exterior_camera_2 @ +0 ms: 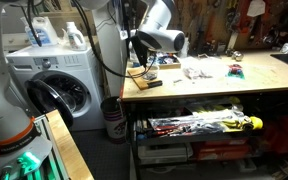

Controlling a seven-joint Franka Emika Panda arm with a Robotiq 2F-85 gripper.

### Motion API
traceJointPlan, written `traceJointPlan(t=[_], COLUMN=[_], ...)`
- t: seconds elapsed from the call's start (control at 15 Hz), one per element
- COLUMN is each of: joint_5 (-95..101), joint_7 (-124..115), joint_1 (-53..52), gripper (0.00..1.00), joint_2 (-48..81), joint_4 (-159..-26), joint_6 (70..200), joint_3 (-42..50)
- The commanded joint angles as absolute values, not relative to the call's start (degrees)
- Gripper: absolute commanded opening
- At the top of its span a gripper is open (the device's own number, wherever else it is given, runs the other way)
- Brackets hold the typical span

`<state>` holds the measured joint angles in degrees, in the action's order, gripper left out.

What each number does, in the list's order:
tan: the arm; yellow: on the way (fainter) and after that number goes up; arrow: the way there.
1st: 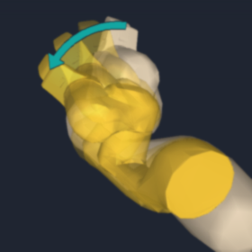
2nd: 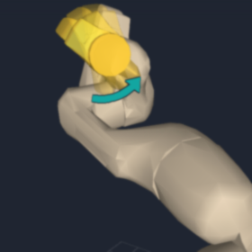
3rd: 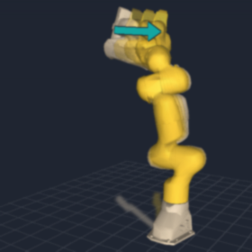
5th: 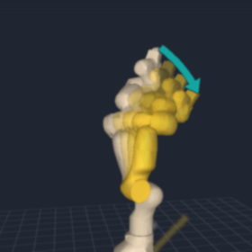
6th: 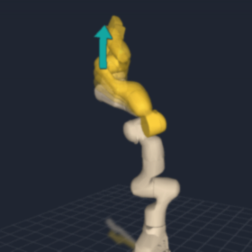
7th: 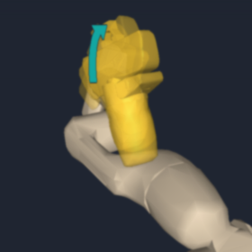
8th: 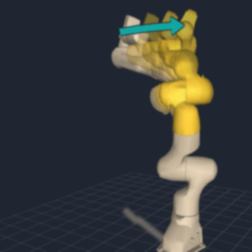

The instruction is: Pour the content of the silver object into the lunchbox

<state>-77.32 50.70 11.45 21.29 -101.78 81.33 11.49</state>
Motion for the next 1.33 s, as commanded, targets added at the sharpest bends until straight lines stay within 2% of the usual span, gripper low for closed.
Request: traceJointPlan(t=[0.0,0.4,0.47,1.27], joint_5=[-68.09,-65.82,-62.3,-31.57], joint_7=[45.4,43.96,42.84,31.22], joint_1=[7.77,8.32,7.06,1.09], gripper=[0.01,0.04,0.01,0.01], joint_2=[15.87,16.4,16.03,11.98], joint_4=[-104.81,-102.48,-102.48,-105.88], joint_6=[88.05,87.53,89.21,111.86], joint_3=[10.79,9.0,9.01,2.32])
